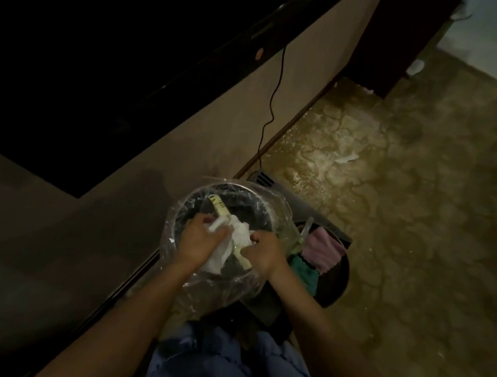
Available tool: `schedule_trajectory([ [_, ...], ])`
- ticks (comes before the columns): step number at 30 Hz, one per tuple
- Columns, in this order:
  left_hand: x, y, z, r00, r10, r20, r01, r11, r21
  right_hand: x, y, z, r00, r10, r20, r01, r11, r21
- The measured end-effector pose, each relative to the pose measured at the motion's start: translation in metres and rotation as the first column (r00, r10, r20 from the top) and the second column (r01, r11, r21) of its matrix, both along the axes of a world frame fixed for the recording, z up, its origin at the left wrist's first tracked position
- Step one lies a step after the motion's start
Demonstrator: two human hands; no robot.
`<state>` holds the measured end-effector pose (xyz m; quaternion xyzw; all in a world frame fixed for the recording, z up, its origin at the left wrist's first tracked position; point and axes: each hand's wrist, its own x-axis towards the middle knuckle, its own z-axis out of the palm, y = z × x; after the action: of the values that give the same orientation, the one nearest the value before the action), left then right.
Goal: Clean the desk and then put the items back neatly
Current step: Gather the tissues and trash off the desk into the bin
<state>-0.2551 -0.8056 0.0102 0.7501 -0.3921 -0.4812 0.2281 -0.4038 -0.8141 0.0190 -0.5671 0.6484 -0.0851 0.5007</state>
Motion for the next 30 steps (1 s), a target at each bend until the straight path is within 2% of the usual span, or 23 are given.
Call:
schedule_trajectory([
  [7,0.012,-0.006,-0.025,0.998,0.022,0.052,-0.025,0.998,0.064,0.010,-0.015,-0.026,0.999,-0.009,-0.031,0.012,0.995,0.096],
  [10,0.018,-0.006,-0.027,0.995,-0.022,0.097,0.018,0.999,0.045,0.015,-0.015,-0.031,1.000,-0.020,-0.006,0.020,0.999,0.041],
  [14,0.022,-0.004,-0.019,0.936,-0.094,0.339,0.146,0.980,-0.132,0.019,-0.009,-0.025,0.999,0.008,-0.032,-0.009,0.999,-0.037],
  [16,0.022,-0.005,-0.016,0.910,-0.126,0.395,0.214,0.959,-0.187,0.018,-0.009,-0.021,1.000,-0.001,-0.028,-0.001,0.997,-0.072],
  [21,0.021,-0.008,-0.021,0.932,-0.167,0.323,0.234,0.955,-0.181,0.019,-0.009,-0.018,0.988,0.108,-0.112,-0.121,0.986,-0.118],
  [30,0.031,0.012,0.005,0.919,-0.236,0.317,0.280,0.955,-0.098,0.001,-0.006,0.000,0.966,0.197,-0.168,-0.202,0.979,-0.014],
])
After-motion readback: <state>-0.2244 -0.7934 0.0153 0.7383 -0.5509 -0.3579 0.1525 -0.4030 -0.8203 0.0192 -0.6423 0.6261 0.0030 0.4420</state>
